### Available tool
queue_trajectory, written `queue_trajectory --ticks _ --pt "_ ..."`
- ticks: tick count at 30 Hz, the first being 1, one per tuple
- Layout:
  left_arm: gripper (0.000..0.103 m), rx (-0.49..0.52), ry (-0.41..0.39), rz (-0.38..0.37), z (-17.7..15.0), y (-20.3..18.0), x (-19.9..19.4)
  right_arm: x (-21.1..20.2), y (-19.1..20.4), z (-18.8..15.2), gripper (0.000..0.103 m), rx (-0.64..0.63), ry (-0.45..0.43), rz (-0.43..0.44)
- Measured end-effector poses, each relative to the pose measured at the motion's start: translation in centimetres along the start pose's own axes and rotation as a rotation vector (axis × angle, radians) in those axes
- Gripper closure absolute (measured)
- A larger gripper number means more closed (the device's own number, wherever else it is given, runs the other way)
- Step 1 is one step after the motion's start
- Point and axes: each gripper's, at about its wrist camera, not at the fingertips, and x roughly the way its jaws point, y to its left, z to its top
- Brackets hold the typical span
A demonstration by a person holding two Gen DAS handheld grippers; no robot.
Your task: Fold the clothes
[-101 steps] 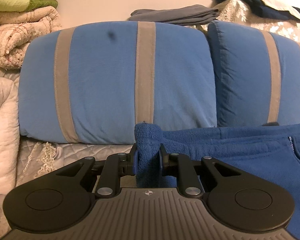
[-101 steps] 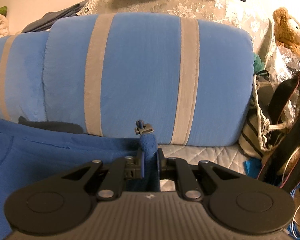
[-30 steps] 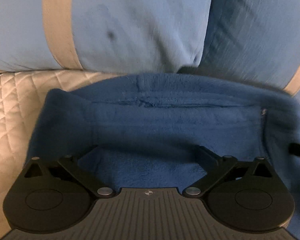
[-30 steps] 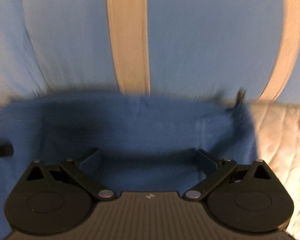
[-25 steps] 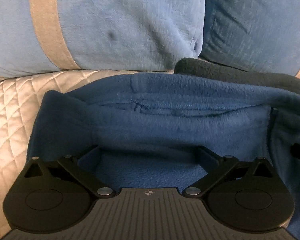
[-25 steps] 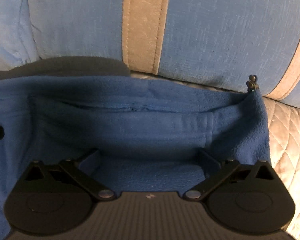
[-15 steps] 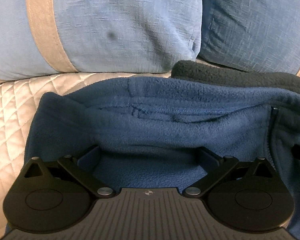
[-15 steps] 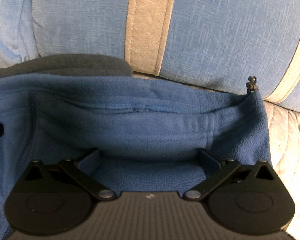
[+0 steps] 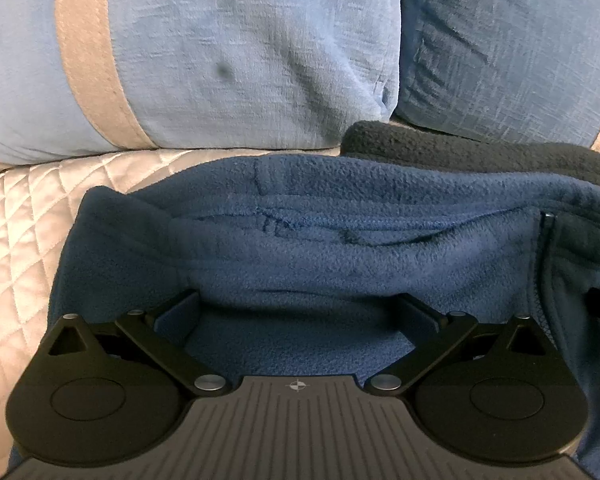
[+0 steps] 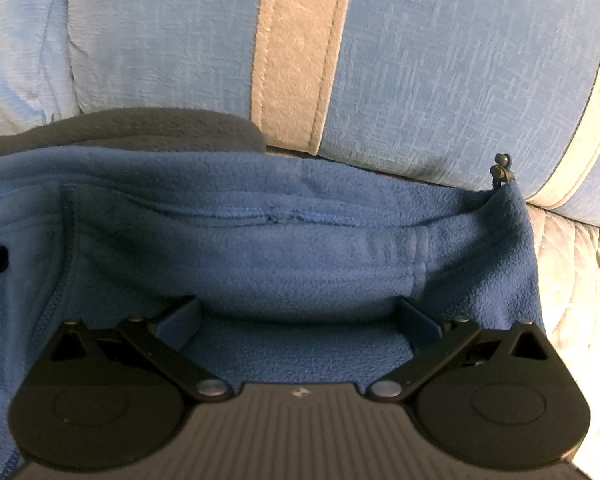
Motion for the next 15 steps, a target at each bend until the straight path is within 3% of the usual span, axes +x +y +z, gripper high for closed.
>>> queue_trajectory --ticks 15 --pt "0.0 -0.015 -0.15 0.034 -2.6 -0.8 -1.2 -2.1 1.2 -1.7 0.001 0.009 -0.132 -0.032"
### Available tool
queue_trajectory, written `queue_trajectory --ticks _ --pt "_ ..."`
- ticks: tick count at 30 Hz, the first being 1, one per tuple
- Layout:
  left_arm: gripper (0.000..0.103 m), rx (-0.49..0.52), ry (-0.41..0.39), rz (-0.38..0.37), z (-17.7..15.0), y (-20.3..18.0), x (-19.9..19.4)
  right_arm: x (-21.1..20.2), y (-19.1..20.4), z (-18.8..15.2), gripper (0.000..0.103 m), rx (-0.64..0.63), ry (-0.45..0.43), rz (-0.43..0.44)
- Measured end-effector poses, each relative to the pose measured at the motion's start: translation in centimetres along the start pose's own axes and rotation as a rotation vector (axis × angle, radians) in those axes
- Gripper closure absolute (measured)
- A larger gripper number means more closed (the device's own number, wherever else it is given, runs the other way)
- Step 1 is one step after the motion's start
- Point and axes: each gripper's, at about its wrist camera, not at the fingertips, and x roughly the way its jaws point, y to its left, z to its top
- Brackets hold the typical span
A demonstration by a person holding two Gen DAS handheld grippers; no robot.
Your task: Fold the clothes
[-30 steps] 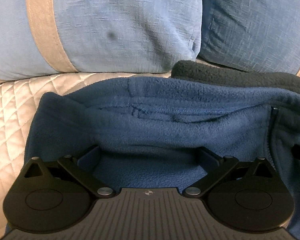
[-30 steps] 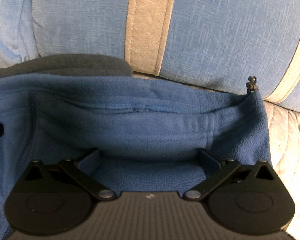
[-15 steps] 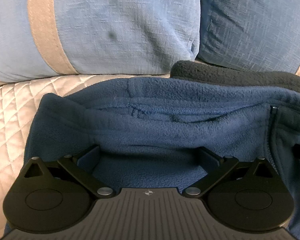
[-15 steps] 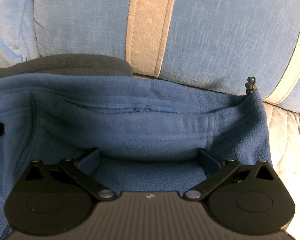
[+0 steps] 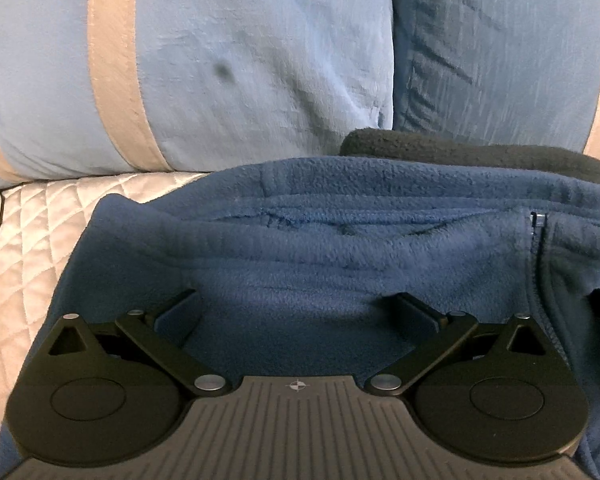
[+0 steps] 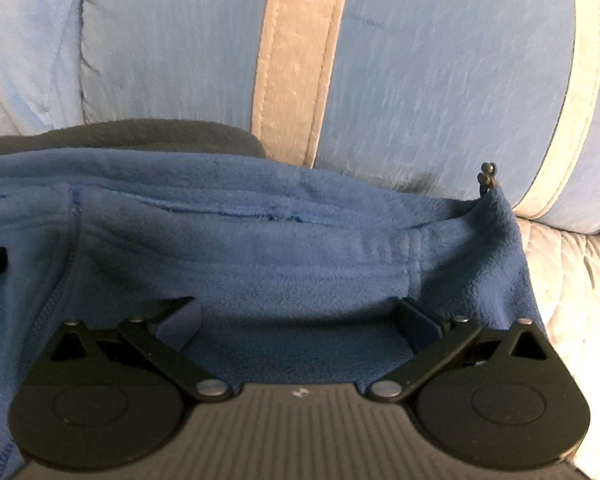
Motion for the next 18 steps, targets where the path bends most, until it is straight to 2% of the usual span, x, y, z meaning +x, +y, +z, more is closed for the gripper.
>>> queue_trajectory --ticks 3,8,13,18 --pt "0.0 0.002 -0.023 0.008 -0.2 -0.1 -0.6 -1.0 0.4 0.0 0.001 -0.01 -0.032 -0.014" --pt "0.0 -0.006 -0.037 -0.001 -0.2 -0.3 -1.7 -4.3 3.8 -0.3 0.001 -0.014 -0.092 -0.028" --pt "0.0 -0.03 -0.035 -0.035 0.0 -0.5 -4.1 -4.3 2.4 0.6 0.001 -0.018 -0.106 -0.005" --pt "0.0 -0.01 -0.016 0.036 0.1 -1.8 -5.9 -8.4 1.7 -0.8 0.001 -0.012 -0.091 0.032"
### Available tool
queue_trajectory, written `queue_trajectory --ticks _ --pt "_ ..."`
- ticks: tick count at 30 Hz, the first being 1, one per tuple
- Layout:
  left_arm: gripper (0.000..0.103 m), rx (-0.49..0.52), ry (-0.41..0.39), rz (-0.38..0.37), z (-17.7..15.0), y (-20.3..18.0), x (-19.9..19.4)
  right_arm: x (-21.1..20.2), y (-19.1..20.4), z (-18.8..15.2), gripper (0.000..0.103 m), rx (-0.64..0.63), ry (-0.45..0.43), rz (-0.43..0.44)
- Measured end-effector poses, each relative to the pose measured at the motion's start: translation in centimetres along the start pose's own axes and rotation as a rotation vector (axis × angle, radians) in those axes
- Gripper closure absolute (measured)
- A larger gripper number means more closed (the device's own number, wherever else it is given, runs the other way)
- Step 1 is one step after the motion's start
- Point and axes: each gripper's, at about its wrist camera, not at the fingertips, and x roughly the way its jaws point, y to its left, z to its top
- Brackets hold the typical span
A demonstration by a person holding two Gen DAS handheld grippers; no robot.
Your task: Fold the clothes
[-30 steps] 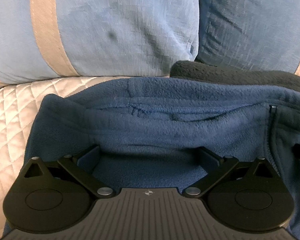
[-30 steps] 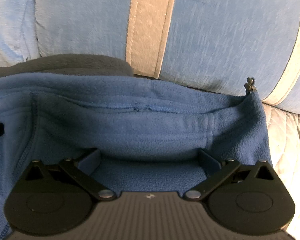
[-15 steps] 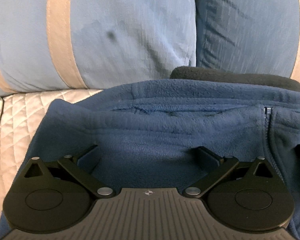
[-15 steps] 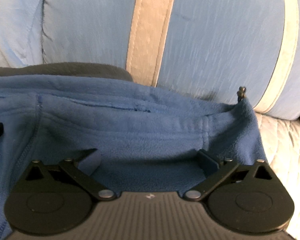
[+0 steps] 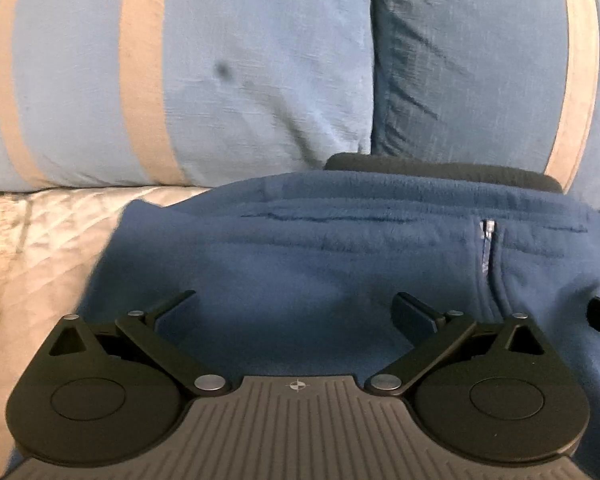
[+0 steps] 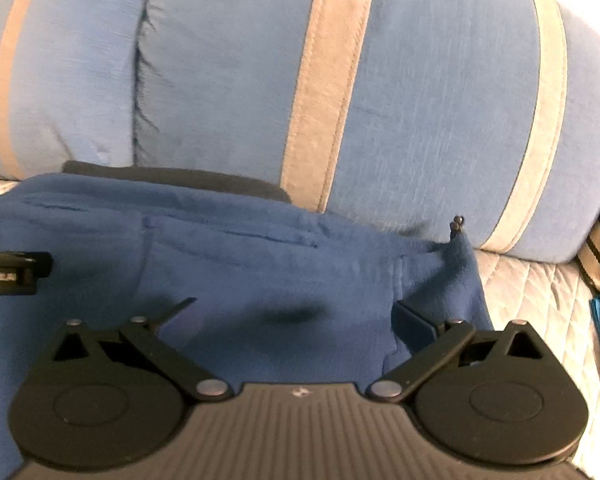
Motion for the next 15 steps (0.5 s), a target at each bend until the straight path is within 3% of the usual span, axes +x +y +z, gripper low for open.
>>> queue_trajectory --ticks 6,12,15 --pt "0.0 -0.005 0.039 0.047 -1.0 0.9 -4.1 -1.7 -2.4 -1.5 0.001 0.027 0.049 0.036" --pt "0.0 -0.02 0.247 0.084 -3.6 2.7 -4.9 -3.9 -3.6 -3.9 0.001 0.074 0.181 0.048" --pt "0.0 0.003 0.264 0.072 -4.9 3.1 -4.2 -3.3 -4.0 -5.1 0.001 0.088 0.262 0.047"
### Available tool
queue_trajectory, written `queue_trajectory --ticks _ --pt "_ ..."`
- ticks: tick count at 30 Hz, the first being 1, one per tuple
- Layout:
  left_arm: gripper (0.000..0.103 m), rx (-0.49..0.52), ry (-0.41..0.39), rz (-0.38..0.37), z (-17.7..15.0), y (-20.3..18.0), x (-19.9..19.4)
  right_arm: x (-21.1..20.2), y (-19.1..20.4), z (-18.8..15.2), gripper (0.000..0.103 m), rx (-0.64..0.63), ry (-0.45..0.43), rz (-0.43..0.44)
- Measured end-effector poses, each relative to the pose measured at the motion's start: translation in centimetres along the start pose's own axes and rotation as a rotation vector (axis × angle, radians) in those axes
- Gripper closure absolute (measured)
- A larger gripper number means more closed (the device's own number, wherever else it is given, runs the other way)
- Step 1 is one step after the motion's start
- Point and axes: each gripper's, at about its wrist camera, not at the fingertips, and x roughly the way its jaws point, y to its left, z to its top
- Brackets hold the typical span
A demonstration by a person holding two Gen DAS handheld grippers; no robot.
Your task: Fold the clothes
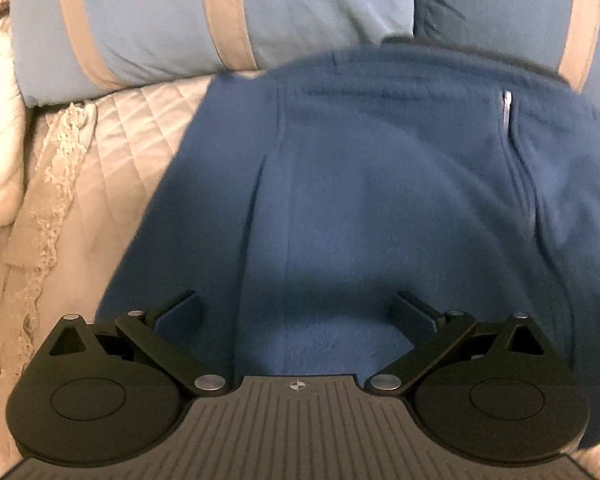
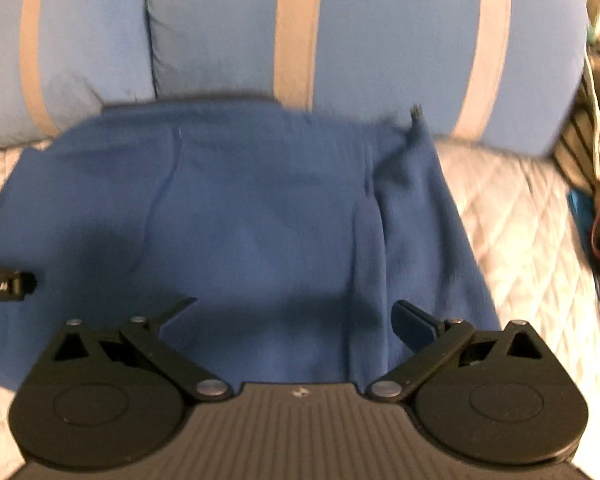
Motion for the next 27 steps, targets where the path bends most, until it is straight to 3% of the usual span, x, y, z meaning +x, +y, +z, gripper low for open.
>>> queue_trajectory --ticks 2,4,27 --pt "0.0 0.009 0.007 -0.011 -0.2 0.1 0.6 1.7 -0.3 -0.4 0.001 0.006 0.076 0.01" --pt "0.0 0.018 0.016 -0.02 -0.1 0.2 1.3 3.1 -0.4 -0.8 0.001 -0.003 0.094 0.015" --pt "0.0 0.029 -0.023 -0.083 -0.4 1.0 2.7 4.4 -0.8 -1.8 0.001 0.003 0.032 0.051"
